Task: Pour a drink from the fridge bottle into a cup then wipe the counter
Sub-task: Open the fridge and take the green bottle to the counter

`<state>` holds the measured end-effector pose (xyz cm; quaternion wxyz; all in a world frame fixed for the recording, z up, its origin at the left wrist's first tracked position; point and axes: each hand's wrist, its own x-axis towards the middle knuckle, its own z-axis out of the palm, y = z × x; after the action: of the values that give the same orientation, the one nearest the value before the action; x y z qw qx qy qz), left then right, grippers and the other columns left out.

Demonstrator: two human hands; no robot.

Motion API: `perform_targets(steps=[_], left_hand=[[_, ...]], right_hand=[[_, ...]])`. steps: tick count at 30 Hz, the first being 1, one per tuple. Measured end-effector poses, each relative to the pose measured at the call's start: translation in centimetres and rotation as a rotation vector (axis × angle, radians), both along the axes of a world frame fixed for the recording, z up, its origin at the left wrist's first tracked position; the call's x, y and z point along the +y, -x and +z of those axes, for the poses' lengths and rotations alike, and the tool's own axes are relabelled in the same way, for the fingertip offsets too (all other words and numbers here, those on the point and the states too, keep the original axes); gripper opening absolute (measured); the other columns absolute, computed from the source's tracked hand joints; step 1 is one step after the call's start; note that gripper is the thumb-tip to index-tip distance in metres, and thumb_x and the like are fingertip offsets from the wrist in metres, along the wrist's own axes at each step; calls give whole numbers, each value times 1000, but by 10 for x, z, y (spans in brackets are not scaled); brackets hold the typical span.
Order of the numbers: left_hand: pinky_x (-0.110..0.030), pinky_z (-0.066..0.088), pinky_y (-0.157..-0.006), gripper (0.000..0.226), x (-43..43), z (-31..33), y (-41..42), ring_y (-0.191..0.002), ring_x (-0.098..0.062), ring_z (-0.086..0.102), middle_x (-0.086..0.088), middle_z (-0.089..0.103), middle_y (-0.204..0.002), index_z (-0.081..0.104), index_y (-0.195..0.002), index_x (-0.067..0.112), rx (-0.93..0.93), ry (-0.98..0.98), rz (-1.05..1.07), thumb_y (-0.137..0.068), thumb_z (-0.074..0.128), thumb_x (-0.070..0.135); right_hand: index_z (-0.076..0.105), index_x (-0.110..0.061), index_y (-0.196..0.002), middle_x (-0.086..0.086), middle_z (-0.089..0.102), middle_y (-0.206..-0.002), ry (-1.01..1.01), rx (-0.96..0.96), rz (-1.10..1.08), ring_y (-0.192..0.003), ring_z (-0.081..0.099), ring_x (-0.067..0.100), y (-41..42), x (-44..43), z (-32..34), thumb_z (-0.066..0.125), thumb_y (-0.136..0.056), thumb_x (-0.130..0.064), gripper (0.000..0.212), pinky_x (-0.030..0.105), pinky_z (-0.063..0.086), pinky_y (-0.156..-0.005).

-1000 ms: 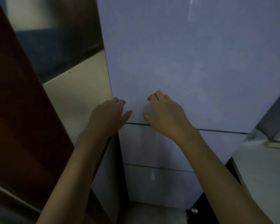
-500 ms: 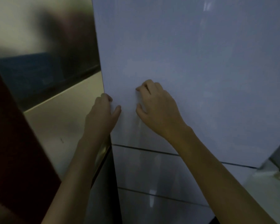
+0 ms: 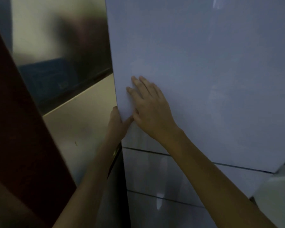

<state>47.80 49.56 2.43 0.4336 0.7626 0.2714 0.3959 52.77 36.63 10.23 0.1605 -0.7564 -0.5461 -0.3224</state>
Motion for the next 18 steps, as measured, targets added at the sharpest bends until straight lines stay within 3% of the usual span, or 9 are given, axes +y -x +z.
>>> perform_targets(steps=[2, 5, 9, 11, 14, 18], left_hand=[[-4, 40, -64, 47, -1, 1, 1, -103, -16, 52, -3, 51, -114, 45, -130, -6, 7, -12, 2, -90, 66, 10], [-8, 37, -70, 49, 1, -2, 0, -107, -19, 52, -7, 54, -120, 45, -132, -5, 23, -39, 25, -91, 66, 11], [0, 42, -70, 41, 6, -8, 0, -104, -17, 57, -11, 59, -121, 50, -127, -3, 9, 37, -13, -93, 64, 16], [-9, 47, -82, 47, 8, -9, 0, -111, -19, 60, -5, 60, -122, 50, -129, 7, 54, 74, -81, -91, 57, 34], [-12, 44, -80, 64, 9, -9, 2, -107, -21, 59, -4, 58, -113, 52, -124, -2, 41, 36, -65, -84, 55, 48], [-38, 50, -89, 88, 4, -5, 6, -111, -24, 58, -13, 59, -124, 50, -129, -1, -16, 40, -52, -68, 51, 62]], right_hand=[[44, -11, -142, 13, 29, -156, 2, 31, -18, -145, 23, 29, 6, 6, -6, 60, -81, -14, 63, 48, 27, -115], [42, -11, -143, 12, 27, -156, -23, 73, -78, -145, 22, 29, 13, 11, -9, 51, -83, -14, 61, 49, 27, -114], [40, -11, -145, 13, 23, -158, -79, 126, -68, -146, 18, 31, 23, 18, -7, 28, -83, -23, 64, 51, 25, -115], [42, -11, -143, 13, 24, -157, -126, 102, -51, -146, 21, 31, 26, 23, -5, 39, -86, -17, 58, 51, 28, -114], [42, -14, -144, 12, 25, -157, -127, 126, -60, -146, 21, 30, 23, 25, -5, 55, -84, -16, 61, 51, 28, -114], [31, -21, -149, 10, 22, -158, -99, 159, -94, -146, 19, 30, 23, 25, -6, 60, -85, -12, 71, 56, 27, -113]])
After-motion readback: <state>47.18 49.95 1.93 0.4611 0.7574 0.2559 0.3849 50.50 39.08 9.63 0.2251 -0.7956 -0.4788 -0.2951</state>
